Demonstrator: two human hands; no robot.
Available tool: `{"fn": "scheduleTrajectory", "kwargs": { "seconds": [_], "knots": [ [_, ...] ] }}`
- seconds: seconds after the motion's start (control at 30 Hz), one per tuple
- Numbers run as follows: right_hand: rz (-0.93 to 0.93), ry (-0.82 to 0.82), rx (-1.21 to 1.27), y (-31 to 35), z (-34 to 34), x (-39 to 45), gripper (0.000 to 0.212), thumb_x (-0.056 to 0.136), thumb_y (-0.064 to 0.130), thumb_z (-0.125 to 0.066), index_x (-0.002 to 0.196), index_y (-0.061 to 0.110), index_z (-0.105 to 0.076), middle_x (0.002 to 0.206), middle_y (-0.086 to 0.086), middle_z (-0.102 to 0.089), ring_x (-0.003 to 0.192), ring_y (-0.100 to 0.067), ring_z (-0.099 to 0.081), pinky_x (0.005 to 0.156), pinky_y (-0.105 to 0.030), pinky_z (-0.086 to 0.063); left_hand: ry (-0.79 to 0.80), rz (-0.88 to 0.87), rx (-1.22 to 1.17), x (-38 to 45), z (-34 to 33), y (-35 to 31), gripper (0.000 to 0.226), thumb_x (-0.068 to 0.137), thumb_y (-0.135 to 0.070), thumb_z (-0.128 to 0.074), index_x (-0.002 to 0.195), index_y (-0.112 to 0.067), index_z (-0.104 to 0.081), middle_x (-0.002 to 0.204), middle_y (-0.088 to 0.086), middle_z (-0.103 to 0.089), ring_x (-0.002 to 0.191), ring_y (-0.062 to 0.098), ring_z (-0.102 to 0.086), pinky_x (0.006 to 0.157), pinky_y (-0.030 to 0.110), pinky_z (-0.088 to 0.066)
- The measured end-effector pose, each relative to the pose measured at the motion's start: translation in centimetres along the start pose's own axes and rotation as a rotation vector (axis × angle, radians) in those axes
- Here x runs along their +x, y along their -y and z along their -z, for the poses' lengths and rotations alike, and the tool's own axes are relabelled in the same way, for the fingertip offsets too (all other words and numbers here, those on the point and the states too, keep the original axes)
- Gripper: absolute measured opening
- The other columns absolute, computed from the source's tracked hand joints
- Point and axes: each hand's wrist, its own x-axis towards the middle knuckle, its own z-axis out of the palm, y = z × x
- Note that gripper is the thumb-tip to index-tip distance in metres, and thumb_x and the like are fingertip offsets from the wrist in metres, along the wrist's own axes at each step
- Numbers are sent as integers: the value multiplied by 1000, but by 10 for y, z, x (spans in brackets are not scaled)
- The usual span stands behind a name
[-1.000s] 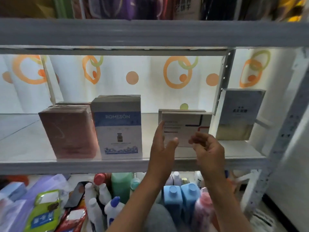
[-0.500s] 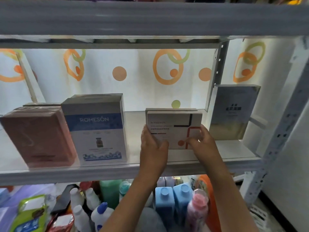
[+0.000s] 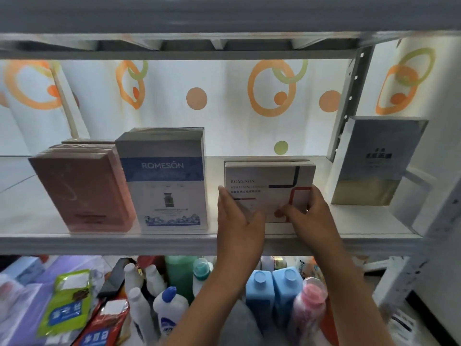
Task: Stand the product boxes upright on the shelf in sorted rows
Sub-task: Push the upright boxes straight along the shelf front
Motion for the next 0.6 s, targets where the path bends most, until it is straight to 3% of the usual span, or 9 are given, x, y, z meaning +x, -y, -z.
{"fn": "scheduleTrajectory", "kwargs": {
  "seconds": [0.1, 0.33, 0.47, 0.6],
  "knots": [
    [21, -7, -18, 5, -5, -6, 60, 84, 12, -72, 136, 21, -44, 125, 0, -61, 112, -23, -59, 90, -30, -50, -7, 4, -10, -2, 7, 0, 83, 89, -27, -55, 152, -33, -2, 155, -7, -24, 137, 17, -34, 112, 42, -35],
    [4, 30, 16, 4, -13, -9, 60, 81, 11, -74, 133, 22, -46, 122, 0, -63, 111, -23, -60, 96, -39, -52, -31, 70, -69, -2, 22, 1, 78, 73, -35, -56, 143, -35, -22, 144, -3, -41, 128, 19, -45, 107, 46, -42],
    [-1, 30, 30, 3, -14, -8, 56, 82, 11, -72, 130, 23, -48, 120, 0, -64, 110, -23, -60, 97, -43, -53, 11, 79, -74, -6, 27, -4, 80, 80, -32, -57, 148, -34, -15, 149, -3, -38, 133, 20, -41, 111, 46, -37],
    [20, 14, 38, 2, -14, -8, 47, 86, 10, -68, 128, 20, -49, 117, -2, -65, 108, -24, -61, 90, -33, -53, 29, 71, -82, -13, 28, -8, 82, 87, -27, -55, 151, -34, -5, 152, -5, -34, 134, 18, -39, 113, 42, -34]
  ]
}}
